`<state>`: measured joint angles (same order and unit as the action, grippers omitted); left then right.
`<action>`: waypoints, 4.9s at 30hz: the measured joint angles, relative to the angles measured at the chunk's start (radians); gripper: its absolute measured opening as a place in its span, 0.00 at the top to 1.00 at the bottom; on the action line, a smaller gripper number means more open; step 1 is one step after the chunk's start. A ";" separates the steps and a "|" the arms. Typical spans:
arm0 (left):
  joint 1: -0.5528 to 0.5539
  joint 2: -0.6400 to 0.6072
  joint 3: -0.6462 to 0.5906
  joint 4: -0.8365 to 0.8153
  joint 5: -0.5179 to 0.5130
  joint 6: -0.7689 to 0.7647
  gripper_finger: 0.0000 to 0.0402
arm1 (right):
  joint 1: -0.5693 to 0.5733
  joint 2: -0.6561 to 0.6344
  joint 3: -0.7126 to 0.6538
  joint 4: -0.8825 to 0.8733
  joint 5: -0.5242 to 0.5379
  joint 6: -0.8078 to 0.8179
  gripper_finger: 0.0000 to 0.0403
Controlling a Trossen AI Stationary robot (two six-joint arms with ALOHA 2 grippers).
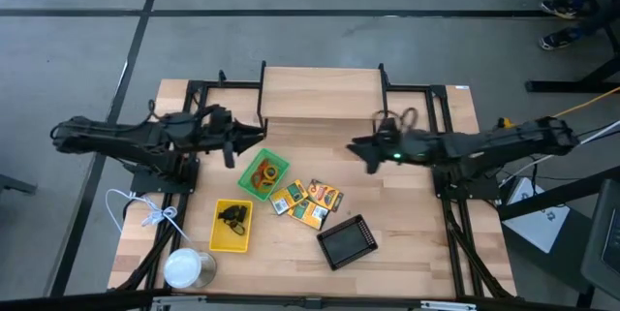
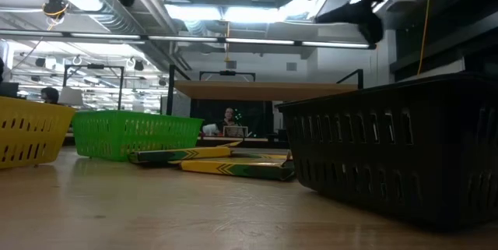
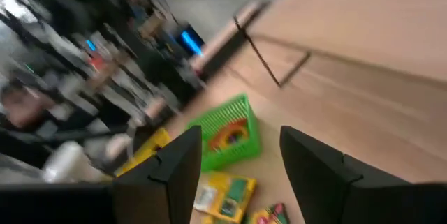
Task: Pick & Place Office Desk Supplies
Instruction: Put the crayon box into the black basket
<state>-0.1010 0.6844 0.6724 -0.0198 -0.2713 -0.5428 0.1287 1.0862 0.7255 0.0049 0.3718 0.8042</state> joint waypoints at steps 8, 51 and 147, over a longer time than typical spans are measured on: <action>-0.080 -0.080 -0.001 -0.097 -0.041 0.006 0.67 | -0.070 0.366 0.348 -0.328 -0.154 -0.006 0.51; -0.551 -0.320 -0.252 -0.155 -0.182 -0.095 0.67 | -0.109 0.810 0.704 -0.490 -0.361 0.317 0.51; -0.630 -0.322 -0.388 -0.201 0.037 0.059 0.67 | -0.041 0.637 0.703 -0.874 -0.523 -0.027 1.00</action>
<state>-0.7315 0.3626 0.2844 -0.2211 -0.2340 -0.4835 0.0872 1.7233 1.4288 -0.8688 -0.1514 0.7769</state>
